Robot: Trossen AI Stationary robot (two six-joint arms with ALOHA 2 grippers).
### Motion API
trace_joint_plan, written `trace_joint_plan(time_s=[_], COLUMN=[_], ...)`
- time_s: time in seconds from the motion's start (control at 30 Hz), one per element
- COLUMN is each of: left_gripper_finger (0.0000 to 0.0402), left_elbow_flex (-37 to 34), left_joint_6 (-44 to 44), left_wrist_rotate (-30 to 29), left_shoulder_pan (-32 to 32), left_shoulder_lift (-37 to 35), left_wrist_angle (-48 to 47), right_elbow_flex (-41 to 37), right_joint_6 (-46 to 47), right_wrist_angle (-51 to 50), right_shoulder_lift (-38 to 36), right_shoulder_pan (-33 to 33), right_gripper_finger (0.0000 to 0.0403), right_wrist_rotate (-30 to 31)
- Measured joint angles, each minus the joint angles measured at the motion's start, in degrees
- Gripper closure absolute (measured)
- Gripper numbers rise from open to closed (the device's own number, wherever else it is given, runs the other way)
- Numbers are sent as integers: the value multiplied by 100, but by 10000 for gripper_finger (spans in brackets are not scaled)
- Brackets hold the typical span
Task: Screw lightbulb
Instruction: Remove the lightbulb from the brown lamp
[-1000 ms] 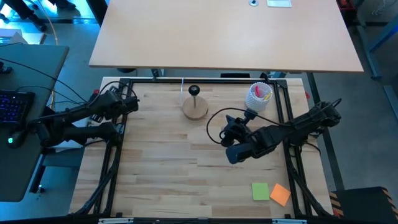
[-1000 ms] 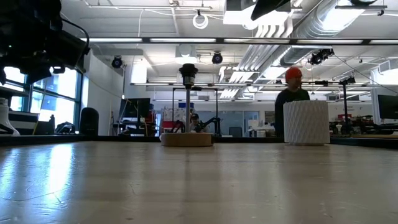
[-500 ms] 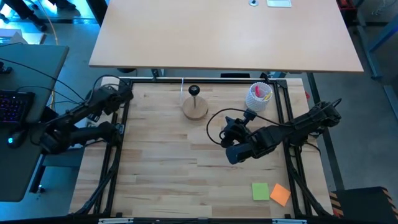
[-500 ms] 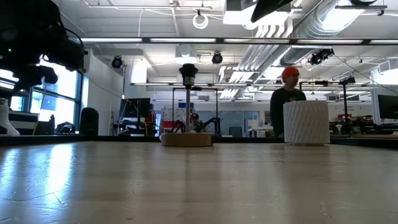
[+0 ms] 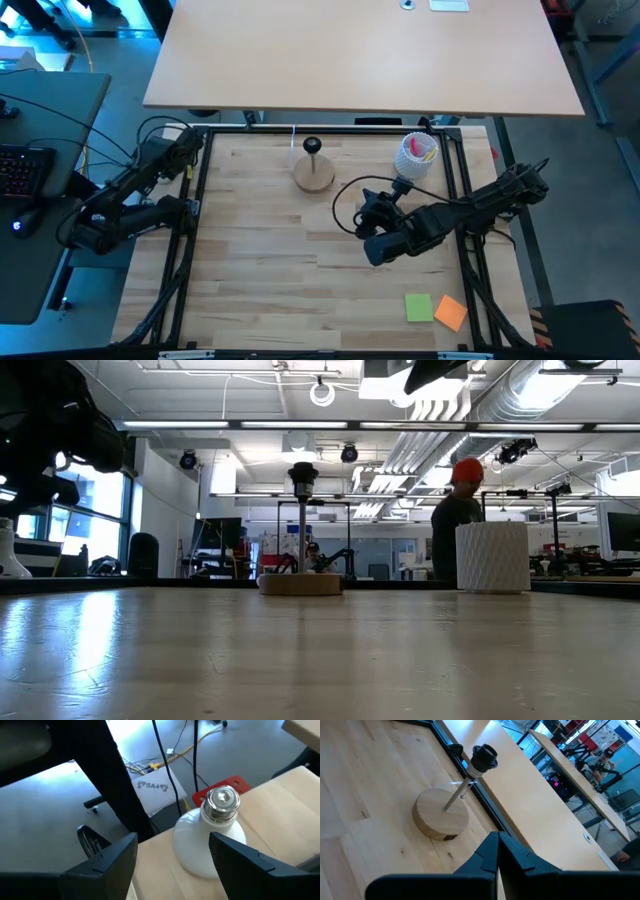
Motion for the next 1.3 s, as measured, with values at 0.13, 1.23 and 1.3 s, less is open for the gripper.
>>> trace_joint_plan(time_s=[0.13, 1.23, 1.3], left_gripper_finger=[161, 161, 161], left_elbow_flex=[0, -20, -20], left_joint_6=[142, 1869, 2077], left_wrist_rotate=[40, 600, 637], left_shoulder_pan=[-2, 303, 300], left_shoulder_lift=[-60, -492, -502], left_wrist_angle=[48, 880, 1001], right_elbow_flex=[0, 0, 0], right_joint_6=[-4, 66, 65], right_wrist_angle=[0, 34, 32], right_shoulder_lift=[2, 4, 6], right_shoulder_pan=[0, 82, 83], right_gripper_finger=[402, 402, 402], right_wrist_rotate=[95, 254, 254])
